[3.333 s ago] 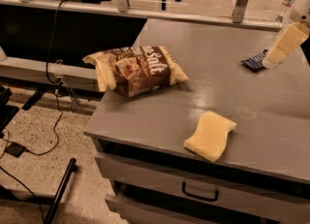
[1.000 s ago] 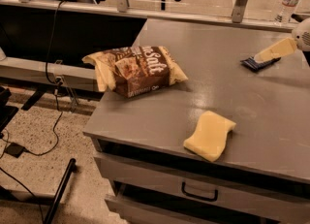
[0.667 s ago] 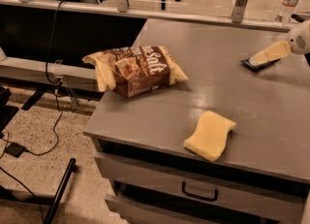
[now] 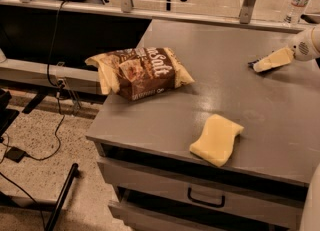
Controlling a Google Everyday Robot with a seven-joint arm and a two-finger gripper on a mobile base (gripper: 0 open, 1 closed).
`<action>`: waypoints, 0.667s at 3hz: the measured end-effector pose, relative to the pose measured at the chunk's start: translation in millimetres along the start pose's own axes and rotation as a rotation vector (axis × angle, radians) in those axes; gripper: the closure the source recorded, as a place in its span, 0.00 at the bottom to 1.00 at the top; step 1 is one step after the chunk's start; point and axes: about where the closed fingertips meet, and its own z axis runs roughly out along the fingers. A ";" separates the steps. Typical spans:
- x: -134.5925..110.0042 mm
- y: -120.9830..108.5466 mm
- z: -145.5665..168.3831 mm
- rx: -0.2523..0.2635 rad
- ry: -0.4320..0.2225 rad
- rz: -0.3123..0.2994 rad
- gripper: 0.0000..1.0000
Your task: Move rxbar blueberry near sponge
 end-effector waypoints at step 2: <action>5.2 2.5 6.7 -0.012 0.030 0.011 0.60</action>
Offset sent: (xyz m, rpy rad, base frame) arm -0.0036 -0.0026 -0.0012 -0.0105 0.0400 -0.0093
